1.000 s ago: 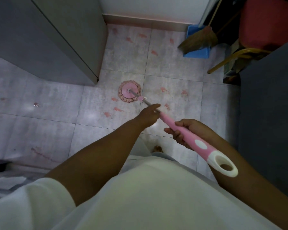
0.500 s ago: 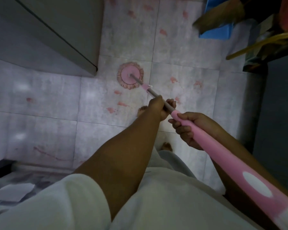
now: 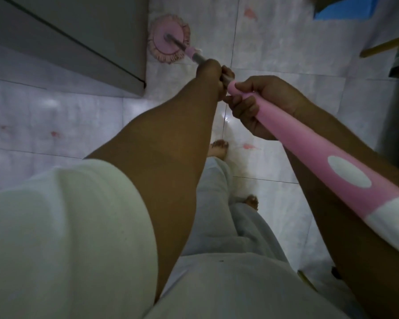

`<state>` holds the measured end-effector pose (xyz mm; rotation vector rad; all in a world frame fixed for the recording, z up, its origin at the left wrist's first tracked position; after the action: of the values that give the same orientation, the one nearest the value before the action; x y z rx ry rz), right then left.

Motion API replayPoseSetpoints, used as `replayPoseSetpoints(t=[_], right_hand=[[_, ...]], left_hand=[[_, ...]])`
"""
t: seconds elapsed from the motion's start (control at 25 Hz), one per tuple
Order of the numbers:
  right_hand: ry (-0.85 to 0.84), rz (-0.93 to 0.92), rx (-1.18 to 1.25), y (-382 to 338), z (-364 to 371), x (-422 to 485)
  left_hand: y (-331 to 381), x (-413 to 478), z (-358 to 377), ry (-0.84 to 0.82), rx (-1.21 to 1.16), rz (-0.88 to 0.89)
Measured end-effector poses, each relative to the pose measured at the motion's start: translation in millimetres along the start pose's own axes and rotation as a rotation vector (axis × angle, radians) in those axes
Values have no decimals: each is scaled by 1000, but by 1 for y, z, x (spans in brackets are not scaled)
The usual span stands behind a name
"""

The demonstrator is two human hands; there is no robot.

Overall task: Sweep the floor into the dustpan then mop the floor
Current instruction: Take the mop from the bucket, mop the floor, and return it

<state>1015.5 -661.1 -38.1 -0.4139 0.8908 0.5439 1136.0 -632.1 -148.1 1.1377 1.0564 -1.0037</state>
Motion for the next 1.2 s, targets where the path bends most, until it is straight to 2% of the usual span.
replayPoseSetpoints(t=[0.16,0.52,0.68,0.92,1.2], right_hand=[[42,-1,-28,30,-14,-17],[120,7,109,168,-91,-128],[149,-4,153,207,-112,-154],[133,-39,217,177,-119,-139],[48,-142,288,18,-111,-47]], left_hand=[[-32,-6,-10,5,86,-21],[-212,-69,-50,-65,228,-59],[-260,-81,-63,-48,317,-84],[-243,-59,-36,-24,488,-59],[-113,20,89,-58,519,61]])
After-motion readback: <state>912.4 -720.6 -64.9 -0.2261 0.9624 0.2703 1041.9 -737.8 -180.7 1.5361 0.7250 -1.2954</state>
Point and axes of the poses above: each hand's wrist, its own x-axis towards the middle knuckle, its own z-axis out of the palm, y = z × x, the point moved 3 cm from there along x, towards the middle knuckle, and after that the axes turned 13 degrees about -x, right-handed, at the moved point
